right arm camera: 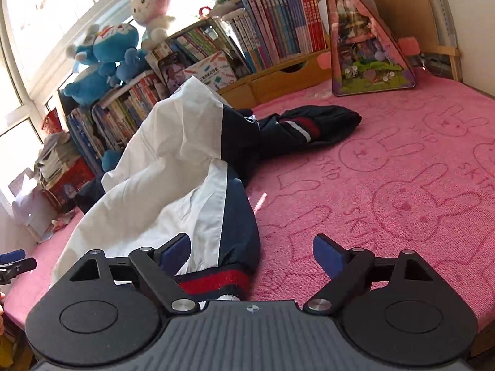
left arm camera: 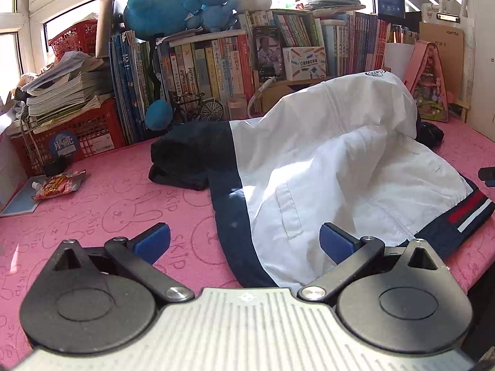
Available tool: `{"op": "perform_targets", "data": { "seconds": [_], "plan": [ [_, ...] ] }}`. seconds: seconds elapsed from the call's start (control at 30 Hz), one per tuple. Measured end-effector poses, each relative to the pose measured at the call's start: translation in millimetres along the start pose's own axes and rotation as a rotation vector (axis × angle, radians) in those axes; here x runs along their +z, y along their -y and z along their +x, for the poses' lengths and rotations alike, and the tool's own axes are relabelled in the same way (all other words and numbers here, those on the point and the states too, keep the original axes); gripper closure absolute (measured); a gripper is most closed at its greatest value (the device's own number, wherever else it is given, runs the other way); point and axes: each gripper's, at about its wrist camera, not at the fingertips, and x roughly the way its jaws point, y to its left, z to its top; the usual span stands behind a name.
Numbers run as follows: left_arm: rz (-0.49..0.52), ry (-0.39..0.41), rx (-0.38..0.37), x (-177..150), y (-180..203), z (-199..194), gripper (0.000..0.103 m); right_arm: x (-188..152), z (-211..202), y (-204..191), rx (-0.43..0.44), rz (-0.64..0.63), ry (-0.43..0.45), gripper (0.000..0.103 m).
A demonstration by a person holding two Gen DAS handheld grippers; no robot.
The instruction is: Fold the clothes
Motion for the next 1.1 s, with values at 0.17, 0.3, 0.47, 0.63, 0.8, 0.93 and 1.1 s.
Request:
{"op": "perform_targets", "data": {
  "seconds": [0.17,0.3,0.47,0.63,0.8,0.93,1.1],
  "plan": [
    [0.01,-0.07,0.03,-11.4,8.9,23.1,0.0,-7.9,30.5,-25.7,0.026,-0.053,-0.056,0.016],
    [0.004,-0.068,0.04,-9.8,9.4,23.9,0.0,-8.7,25.5,-37.5,0.176,0.018,-0.11,0.054],
    [-0.004,-0.042,0.019,-1.6,8.6,21.8,0.0,-3.6,7.0,-26.9,0.153,0.058,-0.109,0.064],
    [0.025,-0.093,0.02,-11.7,16.1,36.1,0.0,-19.6,-0.4,-15.9,0.037,-0.007,-0.134,0.069],
    [0.074,-0.126,0.026,-28.6,22.1,40.5,0.0,-27.7,-20.1,-28.9,-0.089,-0.171,-0.158,0.064],
    [0.085,-0.096,0.044,-21.6,18.5,31.2,0.0,-14.6,-40.7,-27.2,-0.225,-0.227,-0.086,0.033],
    [0.087,0.008,0.055,8.4,14.4,19.4,0.0,19.3,-44.4,-56.7,-0.148,-0.319,0.047,0.017]
  ]
}}
